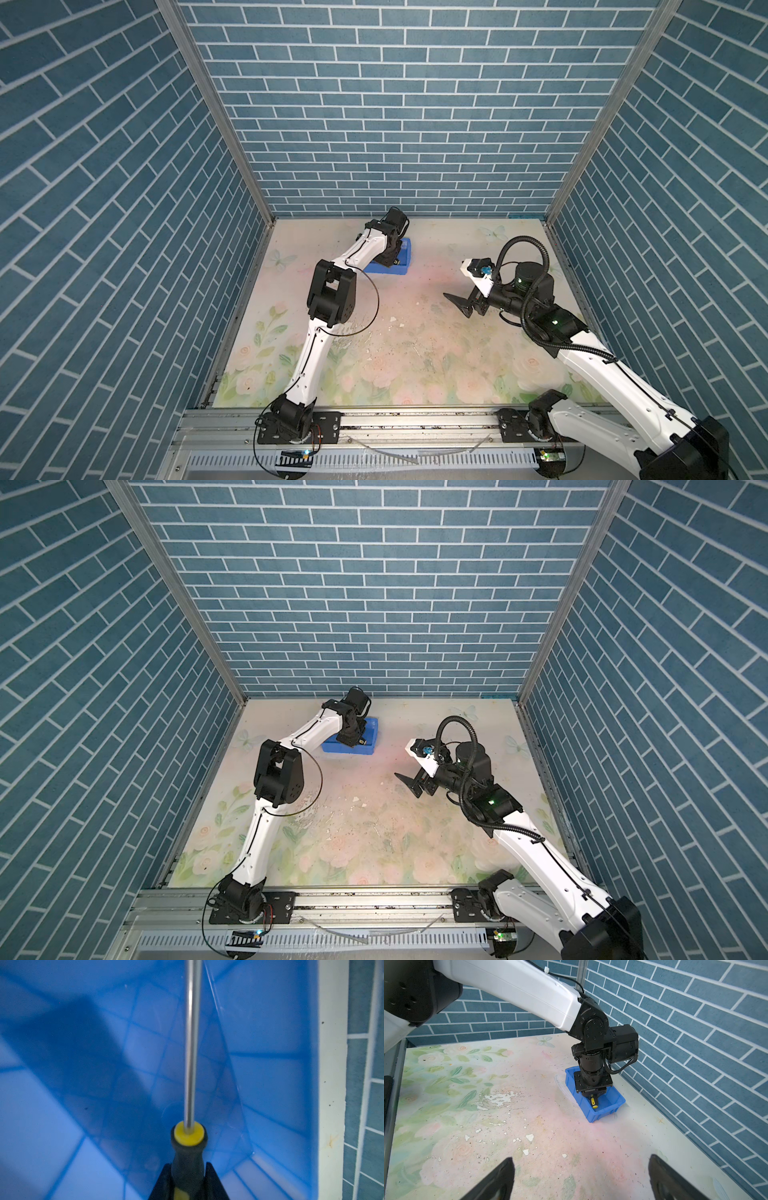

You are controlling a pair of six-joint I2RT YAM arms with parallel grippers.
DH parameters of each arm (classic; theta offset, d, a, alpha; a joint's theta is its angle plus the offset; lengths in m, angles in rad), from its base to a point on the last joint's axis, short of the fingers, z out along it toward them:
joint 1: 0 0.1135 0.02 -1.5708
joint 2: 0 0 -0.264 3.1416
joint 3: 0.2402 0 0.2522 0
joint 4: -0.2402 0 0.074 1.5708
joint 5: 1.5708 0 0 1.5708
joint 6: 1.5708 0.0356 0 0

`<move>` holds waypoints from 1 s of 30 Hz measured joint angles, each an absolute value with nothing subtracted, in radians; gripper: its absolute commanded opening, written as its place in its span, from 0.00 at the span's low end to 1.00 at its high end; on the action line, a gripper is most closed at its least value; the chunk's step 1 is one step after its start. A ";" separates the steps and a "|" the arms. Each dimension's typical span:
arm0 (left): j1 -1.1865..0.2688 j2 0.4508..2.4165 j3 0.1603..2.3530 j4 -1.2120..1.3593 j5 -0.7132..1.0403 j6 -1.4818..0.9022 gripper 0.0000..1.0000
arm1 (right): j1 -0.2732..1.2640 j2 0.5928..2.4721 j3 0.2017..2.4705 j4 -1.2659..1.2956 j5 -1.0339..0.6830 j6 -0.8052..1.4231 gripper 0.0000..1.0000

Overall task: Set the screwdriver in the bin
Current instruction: 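Open the left gripper to drop the screwdriver into the blue bin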

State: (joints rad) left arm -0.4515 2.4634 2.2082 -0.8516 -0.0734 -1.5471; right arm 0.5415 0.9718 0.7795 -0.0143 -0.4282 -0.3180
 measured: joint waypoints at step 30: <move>-0.535 1.878 1.605 -0.511 -0.332 -0.843 1.00 | 0.535 0.903 0.683 0.151 -0.186 -0.187 0.99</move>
State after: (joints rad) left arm -0.5346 1.8782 1.6054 -0.5114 -0.3325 -0.8433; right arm 0.5350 0.9031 0.6827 0.1513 -0.1864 -0.1875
